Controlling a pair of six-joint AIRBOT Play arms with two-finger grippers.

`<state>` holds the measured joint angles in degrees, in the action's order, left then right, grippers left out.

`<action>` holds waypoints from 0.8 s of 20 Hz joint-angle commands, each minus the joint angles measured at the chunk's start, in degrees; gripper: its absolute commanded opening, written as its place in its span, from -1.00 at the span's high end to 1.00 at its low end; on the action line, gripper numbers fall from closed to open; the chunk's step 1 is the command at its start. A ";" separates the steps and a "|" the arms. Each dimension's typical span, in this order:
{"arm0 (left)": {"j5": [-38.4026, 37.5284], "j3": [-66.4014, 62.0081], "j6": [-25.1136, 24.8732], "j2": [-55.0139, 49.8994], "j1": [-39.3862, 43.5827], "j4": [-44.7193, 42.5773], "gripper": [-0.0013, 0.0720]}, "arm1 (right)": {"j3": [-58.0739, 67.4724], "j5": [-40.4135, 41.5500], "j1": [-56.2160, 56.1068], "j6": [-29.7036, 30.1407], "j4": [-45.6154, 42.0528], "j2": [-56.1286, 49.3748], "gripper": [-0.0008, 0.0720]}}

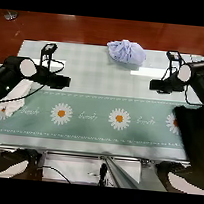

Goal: Fold the shirts.

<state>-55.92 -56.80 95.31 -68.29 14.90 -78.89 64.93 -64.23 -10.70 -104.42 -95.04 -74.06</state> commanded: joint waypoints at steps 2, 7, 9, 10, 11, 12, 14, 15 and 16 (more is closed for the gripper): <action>-0.02 0.02 -0.02 -0.04 0.00 0.00 0.83 | 0.00 2.69 -0.07 -0.02 -0.02 -0.04 0.93; 0.02 0.02 -0.02 -0.04 0.00 -0.02 0.83 | 0.00 9.33 -0.07 0.13 -1.27 -0.04 0.92; 1.11 0.02 -0.04 -0.04 0.00 -0.31 0.82 | 0.00 11.93 -0.07 -0.07 -1.05 -0.04 0.85; 2.21 0.02 -0.04 -0.04 -0.13 -0.76 0.76 | 0.00 12.70 -0.07 -0.70 -0.92 -0.07 -0.10; 2.82 0.02 -0.09 -0.04 -0.42 -0.92 0.32 | 0.00 12.94 -0.07 -1.09 -0.90 -0.20 -0.75; 2.89 -0.20 -1.22 -0.07 -0.96 -1.62 -0.58 | 0.00 12.09 -0.07 -1.11 -0.92 -0.39 -0.75; 1.90 -2.23 -2.14 -0.04 -2.97 -8.90 -0.95 | 0.00 8.83 -0.07 0.22 -1.62 -0.52 -0.75; 0.79 -4.33 0.37 -0.02 -5.05 -15.28 -0.95 | 0.00 7.45 -0.07 0.55 -2.64 -0.52 -0.75; -0.55 -6.67 3.17 0.04 -8.02 -21.44 -0.95 | 0.00 5.75 -0.07 0.59 -3.87 -0.52 -0.73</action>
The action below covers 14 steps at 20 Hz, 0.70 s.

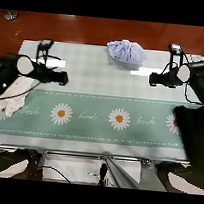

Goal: Fold the shirts.

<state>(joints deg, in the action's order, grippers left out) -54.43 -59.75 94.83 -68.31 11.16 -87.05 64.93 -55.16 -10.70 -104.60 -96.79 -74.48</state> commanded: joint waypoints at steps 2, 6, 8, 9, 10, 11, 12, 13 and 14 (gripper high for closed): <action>-3.87 -6.78 6.80 0.11 -12.35 -23.34 -0.95 | 0.00 -6.01 -0.07 0.79 -3.91 -0.11 -0.73; -3.98 -4.55 10.64 -1.18 -32.20 -17.75 -0.95 | 0.00 -7.13 -0.07 0.72 -3.13 -0.11 -0.73; -4.83 -0.81 6.97 -3.45 -37.40 -10.88 -0.94 | 0.00 -6.56 -0.07 0.66 -2.03 -0.11 -0.73; -4.76 1.22 6.75 -4.42 -38.34 -10.69 -0.94 | 0.00 -6.40 -0.07 0.42 -1.68 -0.11 -0.73; -4.31 2.95 6.80 -5.38 -38.82 -10.69 -0.95 | 0.00 -6.38 -0.07 0.31 -1.20 -0.11 -0.73; -3.74 4.02 6.75 -6.32 -38.77 -10.71 -0.94 | 0.00 -6.51 -0.07 0.31 -0.76 -0.11 -0.73; -3.63 4.81 6.78 -7.41 -38.56 -10.62 -0.94 | 0.00 -6.69 -0.09 0.28 -0.48 -0.11 -0.73; -3.80 5.27 6.80 -8.61 -38.34 -10.58 -0.94 | 0.00 -6.86 -0.11 0.31 0.33 -0.11 -0.73; -4.63 5.38 6.64 -9.97 -38.10 -10.38 -0.94 | 0.00 -6.93 -0.11 0.31 1.27 -0.11 -0.73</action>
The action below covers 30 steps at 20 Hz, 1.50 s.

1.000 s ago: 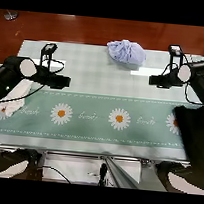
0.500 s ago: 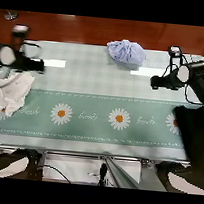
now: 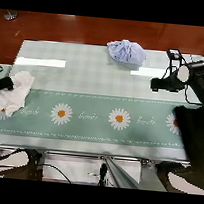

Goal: Fold the shirts.

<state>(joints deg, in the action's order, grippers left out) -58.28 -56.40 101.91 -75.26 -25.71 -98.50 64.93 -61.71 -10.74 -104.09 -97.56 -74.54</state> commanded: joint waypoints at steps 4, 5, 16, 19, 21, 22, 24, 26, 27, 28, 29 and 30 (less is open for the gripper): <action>-2.14 1.66 -6.14 -2.86 0.70 1.29 0.83 | 0.13 -2.49 -0.07 0.31 3.19 0.26 -0.73; -1.44 0.76 -6.27 -1.25 1.51 2.54 0.83 | 0.11 -3.96 -0.07 0.63 2.47 0.76 -0.73; 8.44 -29.68 -22.21 26.73 16.20 44.52 0.83 | 0.11 -6.05 -0.07 -0.42 -0.20 27.17 -0.73; 8.20 -34.40 -22.21 26.60 24.02 48.26 0.83 | 0.11 -6.47 -0.07 -0.44 1.07 33.18 -0.73; 6.67 -33.92 -22.18 26.14 29.44 52.06 0.83 | 0.11 -7.41 -0.07 -0.44 1.90 36.20 -0.73; 5.68 -33.09 -22.18 25.57 32.94 53.27 0.83 | 0.11 -8.00 -0.07 -0.42 2.25 37.35 -0.73; 5.16 -29.24 -22.47 25.07 40.22 53.31 0.83 | 0.11 -8.79 -0.07 -0.42 2.54 39.10 -0.73; 5.20 -21.77 -23.45 25.00 46.34 53.07 0.83 | 0.11 -9.03 -0.07 -0.42 2.54 39.78 -0.73; 5.38 -16.74 -23.43 25.00 48.68 53.09 0.83 | 0.11 -9.33 -0.07 -0.39 2.56 39.76 -0.73; 5.92 -11.63 -23.17 24.98 50.53 53.20 0.83 | -0.02 -9.62 -0.07 -0.39 2.67 39.71 -0.73; 6.88 -5.70 -23.23 24.94 52.59 54.01 0.83 | -0.17 -9.77 -0.07 -0.42 2.75 39.71 -0.73; 8.02 -0.37 -23.21 24.85 54.27 54.16 0.83 | -0.44 -9.79 -0.07 -0.42 2.82 39.71 -0.73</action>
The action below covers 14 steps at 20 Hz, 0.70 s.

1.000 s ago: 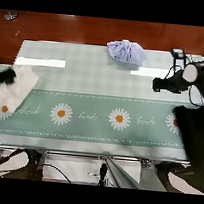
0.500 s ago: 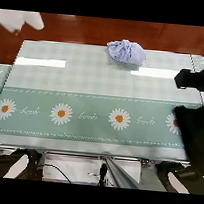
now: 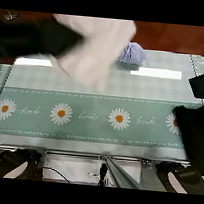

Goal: Fold the shirts.

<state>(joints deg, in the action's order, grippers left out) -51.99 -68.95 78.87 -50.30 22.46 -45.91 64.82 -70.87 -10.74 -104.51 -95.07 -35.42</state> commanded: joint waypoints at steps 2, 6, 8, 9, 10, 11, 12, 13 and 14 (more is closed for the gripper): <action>5.18 22.56 -0.15 -0.46 7.58 1.57 0.83 | -1.49 -0.09 -0.07 -0.02 1.62 0.59 -0.73; 9.97 35.32 0.00 -3.23 4.50 1.38 0.81 | -7.54 4.96 -0.07 -0.37 8.09 0.46 -0.73; 7.26 36.11 -0.07 -5.33 2.93 1.11 -0.92 | -10.95 7.13 -0.07 -0.42 12.26 -1.29 -0.73; 3.74 34.80 -0.76 -6.14 1.38 0.26 -0.95 | -12.20 8.22 -0.07 -0.17 13.90 -3.06 -0.73; -0.66 32.41 -1.27 -6.40 -0.87 -1.77 -0.95 | -12.39 8.85 -0.07 0.07 14.53 -5.33 -0.73; -6.08 28.61 -1.22 -6.43 -4.35 -4.68 -0.95 | -11.54 9.27 0.76 0.79 14.91 -7.61 -0.73; -11.96 23.76 -1.03 -6.34 -8.74 -7.80 -0.95 | -8.79 8.20 3.61 3.28 15.58 -9.90 -0.73; -16.61 18.78 -1.03 -6.10 -13.44 -10.73 -0.95 | -5.46 6.32 7.41 6.21 15.61 -11.45 -0.73; -19.58 13.77 -0.44 -5.53 -18.78 -13.11 -0.95 | -2.19 4.74 12.83 8.68 14.53 -12.48 -0.73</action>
<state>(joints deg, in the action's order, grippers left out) -58.87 -45.63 78.04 -55.99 13.98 -51.51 57.76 -64.01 -5.45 -101.54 -81.60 -43.81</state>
